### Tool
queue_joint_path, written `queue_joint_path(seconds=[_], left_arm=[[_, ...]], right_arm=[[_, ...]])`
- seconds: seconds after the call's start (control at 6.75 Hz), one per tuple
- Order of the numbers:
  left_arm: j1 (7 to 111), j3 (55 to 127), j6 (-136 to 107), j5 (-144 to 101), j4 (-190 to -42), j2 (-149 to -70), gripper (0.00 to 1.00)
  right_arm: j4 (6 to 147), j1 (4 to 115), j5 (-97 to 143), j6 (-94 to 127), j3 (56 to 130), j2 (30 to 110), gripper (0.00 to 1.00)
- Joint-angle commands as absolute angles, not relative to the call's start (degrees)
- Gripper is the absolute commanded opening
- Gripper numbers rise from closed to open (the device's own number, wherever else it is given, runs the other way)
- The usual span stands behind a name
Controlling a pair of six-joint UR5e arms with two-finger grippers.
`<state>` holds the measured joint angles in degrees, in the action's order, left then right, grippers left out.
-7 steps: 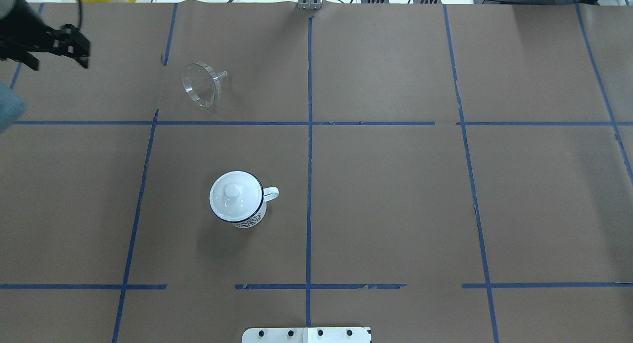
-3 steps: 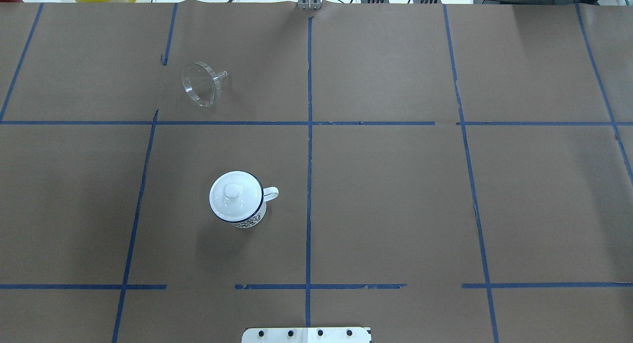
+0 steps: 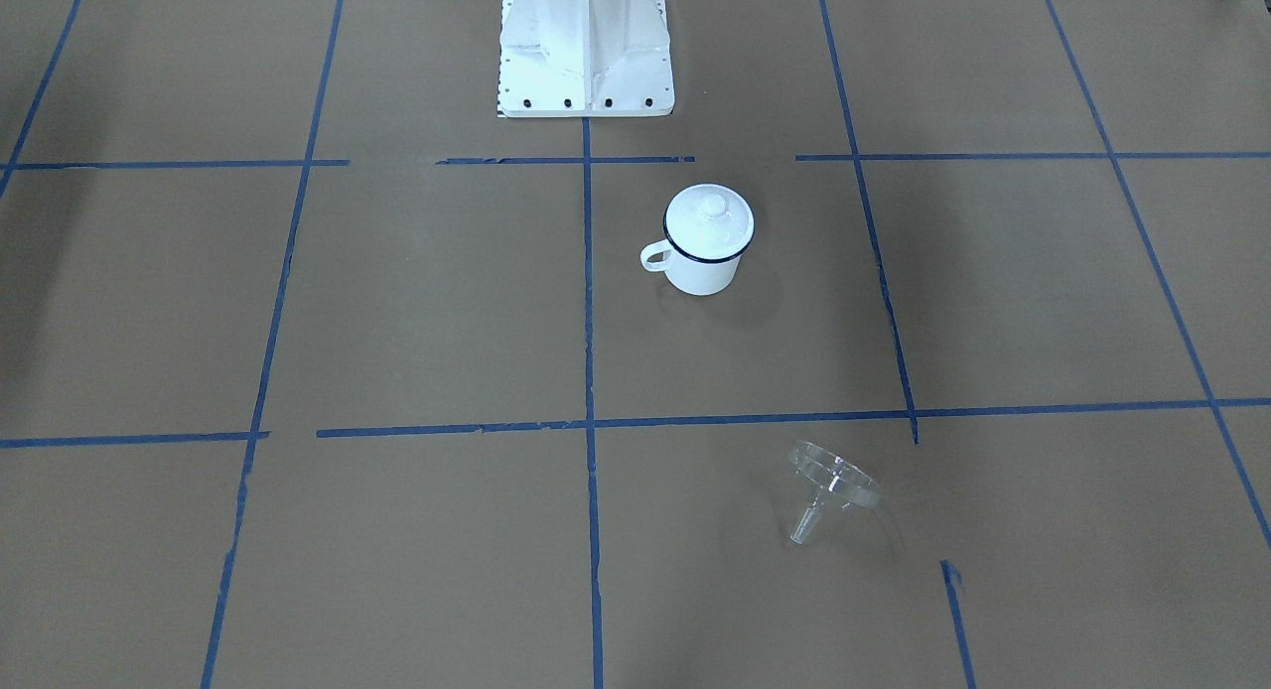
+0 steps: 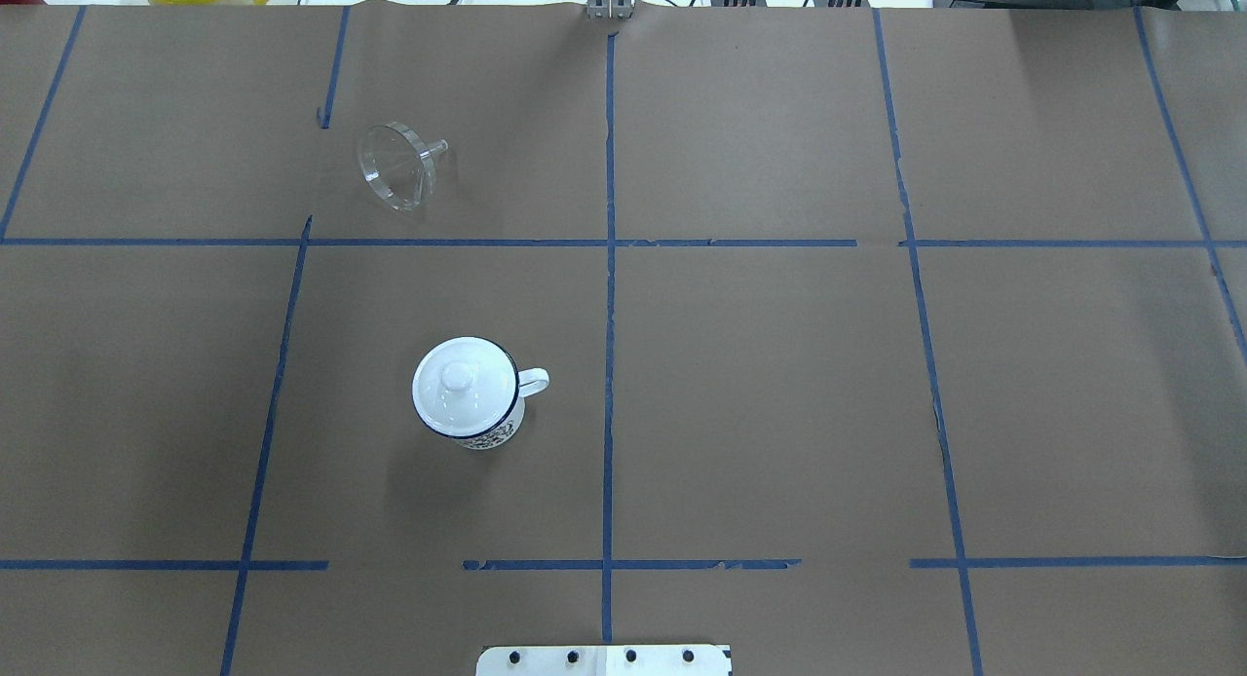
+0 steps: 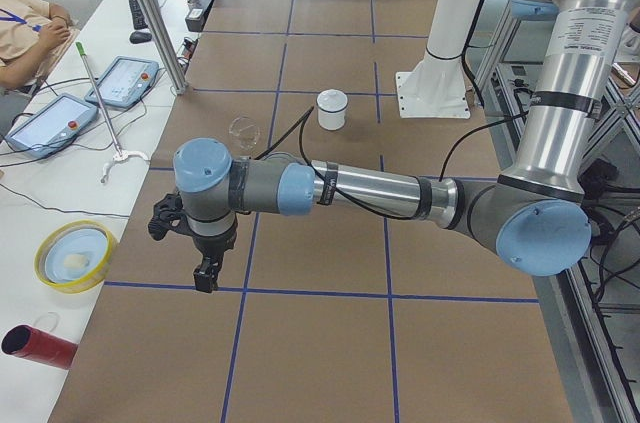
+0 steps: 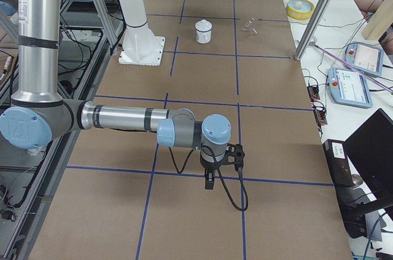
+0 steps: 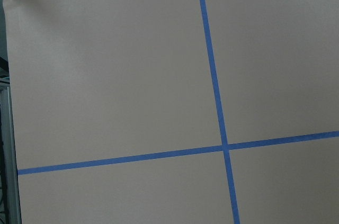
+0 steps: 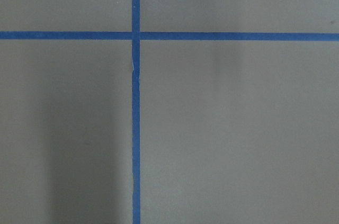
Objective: Remove funnel from cup
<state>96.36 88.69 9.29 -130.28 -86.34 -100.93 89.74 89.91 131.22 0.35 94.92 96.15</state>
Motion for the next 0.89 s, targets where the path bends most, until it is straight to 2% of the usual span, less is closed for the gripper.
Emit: queue_joint_path(seconds=[0.0, 0.74], left_arm=[[96.42, 91.23, 8.62, -130.17, -86.40, -99.58, 1.00], [96.42, 89.83, 8.88, -130.43, -89.91, -94.93, 1.00]], right_arm=[[89.74, 89.91, 131.22, 0.35, 94.92, 96.15, 1.00], [89.74, 89.91, 131.22, 0.35, 94.92, 96.15, 1.00]])
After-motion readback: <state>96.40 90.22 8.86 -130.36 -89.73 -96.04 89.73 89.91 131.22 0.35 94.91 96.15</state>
